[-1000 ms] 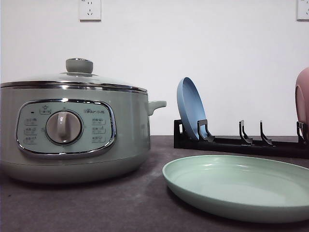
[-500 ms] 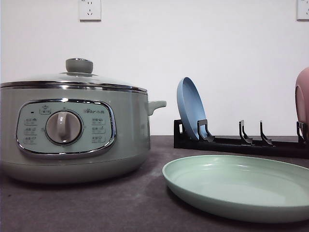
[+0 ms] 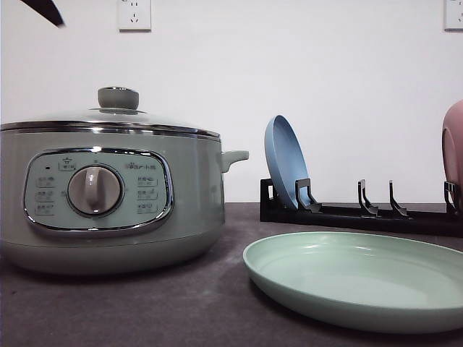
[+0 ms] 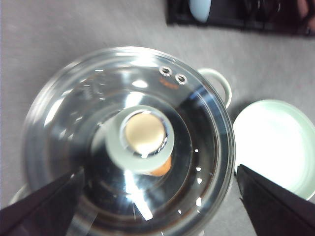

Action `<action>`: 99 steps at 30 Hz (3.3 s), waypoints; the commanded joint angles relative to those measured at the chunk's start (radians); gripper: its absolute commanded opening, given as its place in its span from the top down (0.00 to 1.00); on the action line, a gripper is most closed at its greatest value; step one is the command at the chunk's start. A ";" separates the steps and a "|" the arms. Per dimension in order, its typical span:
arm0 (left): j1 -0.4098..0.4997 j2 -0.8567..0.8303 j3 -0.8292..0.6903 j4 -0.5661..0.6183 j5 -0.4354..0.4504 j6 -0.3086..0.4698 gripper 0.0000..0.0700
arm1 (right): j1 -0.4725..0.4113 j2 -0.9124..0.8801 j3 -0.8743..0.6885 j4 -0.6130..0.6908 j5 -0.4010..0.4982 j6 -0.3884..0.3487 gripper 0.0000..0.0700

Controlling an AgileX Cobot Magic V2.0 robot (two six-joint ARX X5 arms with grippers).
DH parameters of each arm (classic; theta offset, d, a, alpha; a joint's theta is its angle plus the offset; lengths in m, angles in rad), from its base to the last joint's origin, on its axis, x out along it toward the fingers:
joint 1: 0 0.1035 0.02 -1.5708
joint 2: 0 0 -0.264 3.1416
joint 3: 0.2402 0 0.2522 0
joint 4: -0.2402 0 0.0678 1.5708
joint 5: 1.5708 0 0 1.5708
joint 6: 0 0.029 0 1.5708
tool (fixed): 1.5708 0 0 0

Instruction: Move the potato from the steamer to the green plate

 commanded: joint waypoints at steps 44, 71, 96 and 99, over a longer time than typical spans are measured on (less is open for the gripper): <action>-0.055 0.254 0.028 0.042 -0.109 0.045 0.54 | 0.006 0.010 0.016 -0.016 0.024 -0.033 0.42; -0.053 0.232 0.035 -0.005 -0.109 0.045 1.00 | 0.004 0.010 0.016 -0.015 0.051 -0.035 0.42; 0.017 -0.151 0.037 -0.017 -0.109 0.019 1.00 | 0.004 0.010 0.016 -0.009 0.051 -0.036 0.42; 0.032 -0.196 0.037 -0.043 -0.109 0.014 1.00 | 0.004 0.010 0.016 -0.008 0.051 -0.036 0.42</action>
